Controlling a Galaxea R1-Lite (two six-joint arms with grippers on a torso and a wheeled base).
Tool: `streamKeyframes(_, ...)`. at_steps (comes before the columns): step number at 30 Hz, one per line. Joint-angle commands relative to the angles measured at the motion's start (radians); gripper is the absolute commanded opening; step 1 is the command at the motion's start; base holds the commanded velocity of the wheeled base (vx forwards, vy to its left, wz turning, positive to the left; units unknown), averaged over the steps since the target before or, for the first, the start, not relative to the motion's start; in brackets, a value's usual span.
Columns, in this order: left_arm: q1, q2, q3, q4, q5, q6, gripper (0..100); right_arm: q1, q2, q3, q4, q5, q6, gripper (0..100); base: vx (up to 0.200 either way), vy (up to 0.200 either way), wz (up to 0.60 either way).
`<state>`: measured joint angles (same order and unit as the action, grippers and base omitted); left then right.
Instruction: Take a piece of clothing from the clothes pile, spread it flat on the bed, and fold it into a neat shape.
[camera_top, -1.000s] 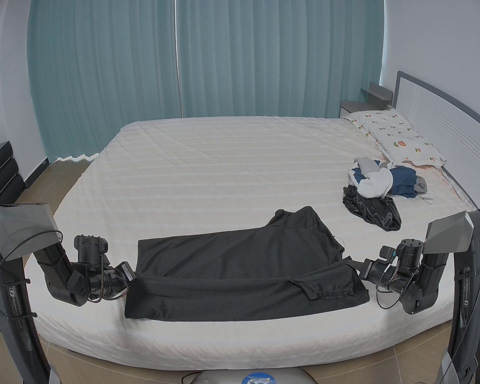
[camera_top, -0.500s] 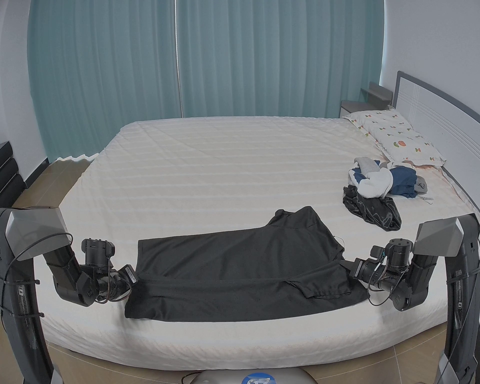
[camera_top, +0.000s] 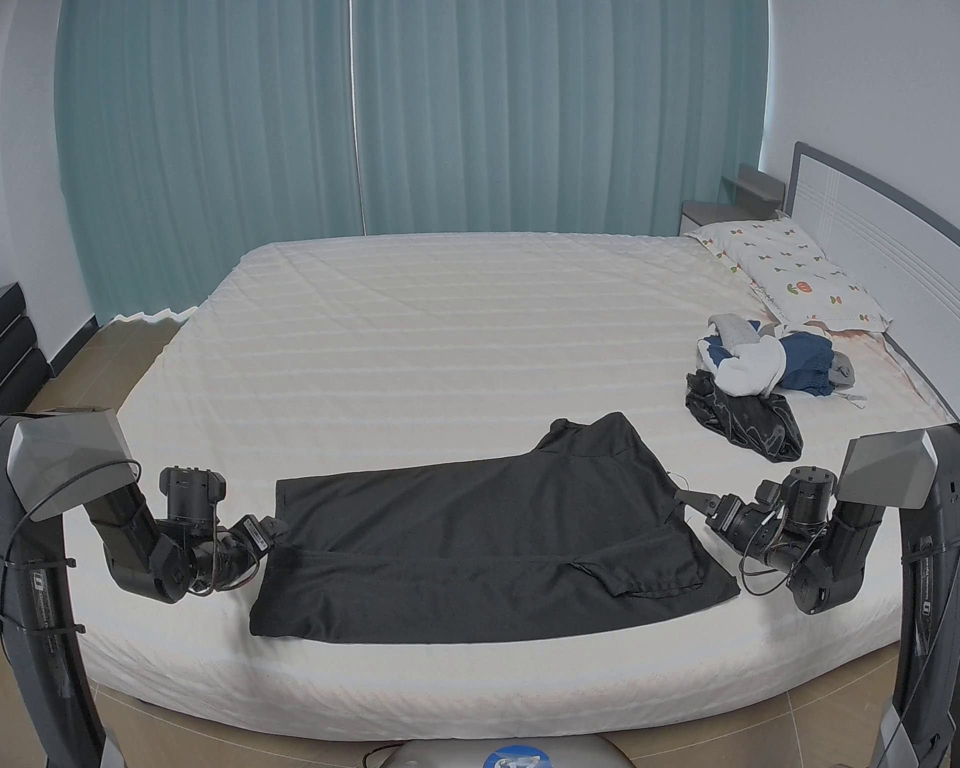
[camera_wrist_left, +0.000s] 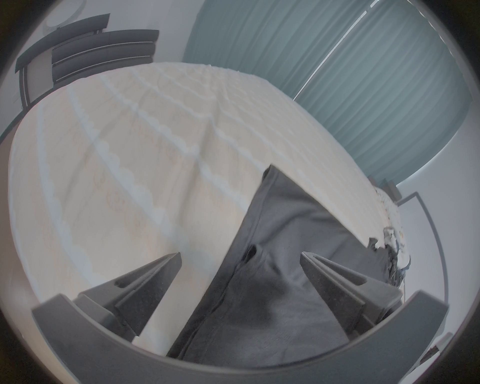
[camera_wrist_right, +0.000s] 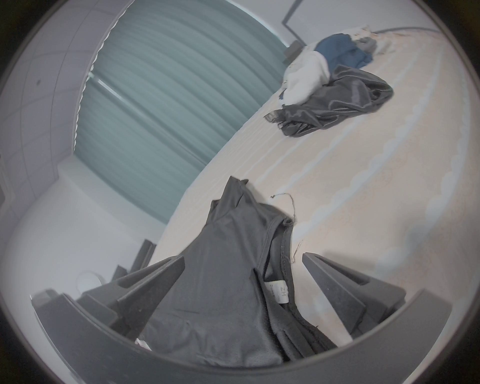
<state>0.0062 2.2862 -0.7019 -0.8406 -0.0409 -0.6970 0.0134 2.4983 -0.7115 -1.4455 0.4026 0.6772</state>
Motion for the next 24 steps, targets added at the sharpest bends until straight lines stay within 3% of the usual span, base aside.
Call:
streamKeyframes(1,0.031,-0.074,-0.045,0.020,-0.014,-0.010,100,-0.035,-0.026,0.006,-0.021,0.002,0.128,100,0.000,0.000,0.00)
streamKeyframes(5,0.025,-0.083,-0.039,0.034,-0.021,-0.038,100,-0.052,0.014,0.015,-0.095,0.010,0.245,100,0.000,0.000,0.00)
streamKeyframes(9,0.025,-0.080,-0.042,0.031,-0.050,-0.108,100,-0.055,0.027,0.026,-0.116,0.013,0.249,100,0.000,0.000,0.00)
streamKeyframes(14,0.029,-0.080,-0.047,0.038,-0.091,-0.113,100,-0.052,0.028,0.029,-0.116,0.012,0.252,100,0.160,0.000,0.00)
streamKeyframes(24,0.035,-0.048,-0.143,0.068,-0.091,-0.113,100,-0.044,0.037,0.037,-0.116,0.007,0.243,100,0.000,0.000,0.00)
